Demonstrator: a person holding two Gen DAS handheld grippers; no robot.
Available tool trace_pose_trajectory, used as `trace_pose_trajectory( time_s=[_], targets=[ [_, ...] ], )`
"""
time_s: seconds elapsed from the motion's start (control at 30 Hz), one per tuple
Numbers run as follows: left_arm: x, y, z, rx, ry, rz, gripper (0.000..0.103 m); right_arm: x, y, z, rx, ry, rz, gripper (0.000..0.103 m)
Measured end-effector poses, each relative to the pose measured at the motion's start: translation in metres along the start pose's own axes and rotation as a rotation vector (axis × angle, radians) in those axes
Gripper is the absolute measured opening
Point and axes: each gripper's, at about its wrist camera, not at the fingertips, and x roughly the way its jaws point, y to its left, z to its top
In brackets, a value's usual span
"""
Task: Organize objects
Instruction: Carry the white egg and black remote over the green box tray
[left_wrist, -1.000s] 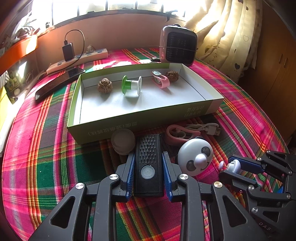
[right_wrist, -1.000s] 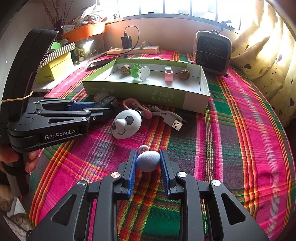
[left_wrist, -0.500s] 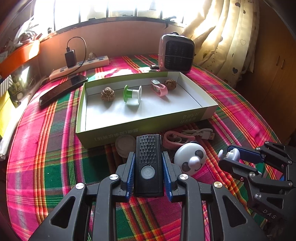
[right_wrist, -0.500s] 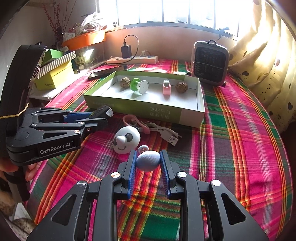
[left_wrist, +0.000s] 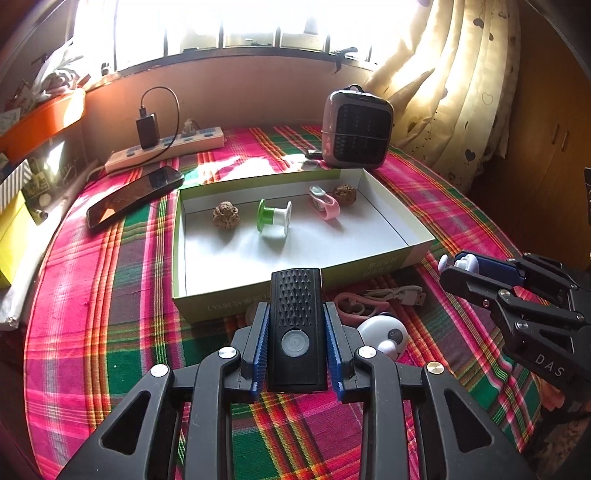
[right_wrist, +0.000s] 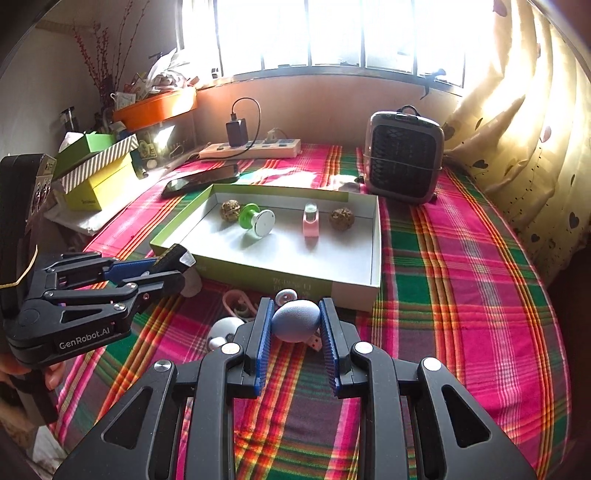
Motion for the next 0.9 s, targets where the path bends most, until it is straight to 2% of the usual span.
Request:
trace_pose_trajectory(
  time_s=[0.5, 0.9],
  targets=[
    [0.023, 0.023, 0.03, -0.058, 0.016, 0.017, 0.026, 0.043, -0.006, 0.06, -0.034, 0.001, 0.024, 0.026],
    [0.048, 0.036, 0.045, -0.079, 0.037, 0.045, 0.025, 0.105, -0.008, 0.092, -0.022, 0.098, 0.091, 0.026]
  ],
)
